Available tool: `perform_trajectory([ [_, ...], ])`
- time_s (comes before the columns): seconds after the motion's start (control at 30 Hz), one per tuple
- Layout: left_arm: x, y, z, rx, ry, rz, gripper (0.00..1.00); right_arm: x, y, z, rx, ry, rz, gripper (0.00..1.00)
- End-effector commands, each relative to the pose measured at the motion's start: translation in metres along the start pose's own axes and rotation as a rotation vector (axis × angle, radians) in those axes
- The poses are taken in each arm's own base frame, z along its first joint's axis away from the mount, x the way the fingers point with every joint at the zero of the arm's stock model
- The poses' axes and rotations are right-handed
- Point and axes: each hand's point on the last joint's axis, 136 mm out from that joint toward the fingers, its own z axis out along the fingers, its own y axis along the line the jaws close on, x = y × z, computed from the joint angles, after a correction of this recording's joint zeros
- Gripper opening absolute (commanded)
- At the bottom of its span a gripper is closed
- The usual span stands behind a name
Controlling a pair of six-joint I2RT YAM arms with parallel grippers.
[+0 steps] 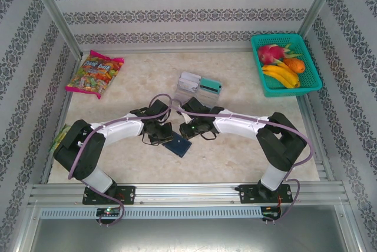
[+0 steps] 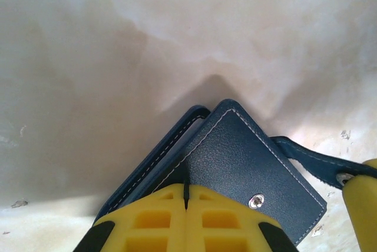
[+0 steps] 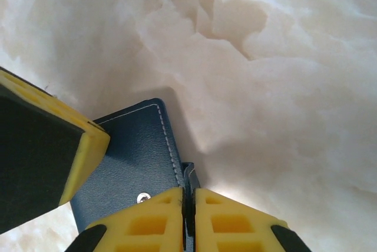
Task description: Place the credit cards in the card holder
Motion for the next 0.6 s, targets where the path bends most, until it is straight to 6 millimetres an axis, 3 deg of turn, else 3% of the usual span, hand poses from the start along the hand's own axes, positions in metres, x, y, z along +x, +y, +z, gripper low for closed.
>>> perform_trajectory([
  [0.0, 0.005, 0.011, 0.008, -0.043, 0.006, 0.001, 0.00, 0.002, 0.015, -0.007, -0.027, 0.006, -0.035, 0.10],
  [0.17, 0.006, 0.012, 0.008, -0.042, 0.005, -0.003, 0.00, 0.018, 0.024, 0.007, -0.022, 0.057, -0.076, 0.11],
  [0.3, 0.006, 0.014, 0.008, -0.048, 0.004, -0.001, 0.00, 0.032, 0.018, 0.017, 0.026, 0.104, -0.104, 0.12],
  [0.4, 0.006, 0.014, 0.008, -0.050, 0.003, -0.003, 0.00, 0.036, 0.012, 0.021, 0.075, 0.120, -0.133, 0.12],
  [0.57, 0.006, 0.015, 0.010, -0.053, 0.006, -0.004, 0.00, 0.035, 0.022, 0.023, 0.074, 0.119, -0.172, 0.14],
])
